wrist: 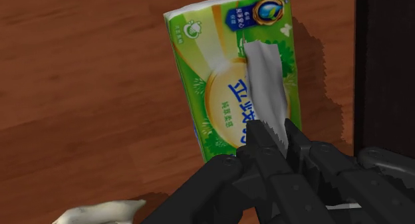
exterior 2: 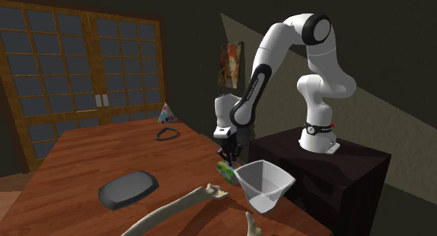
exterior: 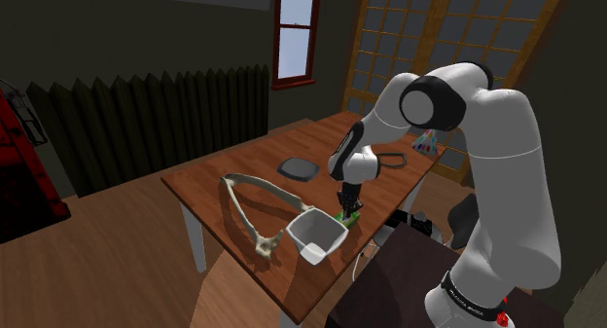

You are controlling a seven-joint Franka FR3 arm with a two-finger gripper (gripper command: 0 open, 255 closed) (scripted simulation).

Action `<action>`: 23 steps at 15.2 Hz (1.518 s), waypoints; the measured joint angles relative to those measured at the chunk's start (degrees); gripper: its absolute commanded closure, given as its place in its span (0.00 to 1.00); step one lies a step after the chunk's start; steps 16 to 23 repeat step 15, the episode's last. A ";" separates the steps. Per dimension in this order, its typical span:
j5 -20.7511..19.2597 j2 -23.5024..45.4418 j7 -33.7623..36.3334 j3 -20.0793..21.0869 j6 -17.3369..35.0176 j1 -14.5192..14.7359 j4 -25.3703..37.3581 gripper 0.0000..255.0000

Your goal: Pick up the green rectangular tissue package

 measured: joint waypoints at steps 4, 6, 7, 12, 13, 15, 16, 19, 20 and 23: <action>-2.18 -2.85 1.53 -2.01 -1.54 1.53 -1.16 1.00; -3.62 -4.56 2.55 -3.24 -2.55 2.46 -1.72 1.00; -4.31 -5.25 3.09 -3.79 -3.11 2.87 -1.78 1.00; -7.86 -9.00 5.50 -6.49 -5.65 4.73 -2.51 1.00; -8.65 -9.76 6.12 -7.03 -6.27 5.15 -2.52 1.00; -10.03 -11.18 7.17 -7.92 -7.19 5.87 -2.75 1.00; -10.03 -11.18 7.17 -7.92 -7.19 5.87 -2.75 1.00; -10.03 -11.18 7.17 -7.92 -7.19 5.87 -2.75 1.00; -10.03 -11.18 7.17 -7.92 -7.19 5.87 -2.75 1.00; -10.03 -11.18 7.17 -7.92 -7.19 5.87 -2.75 1.00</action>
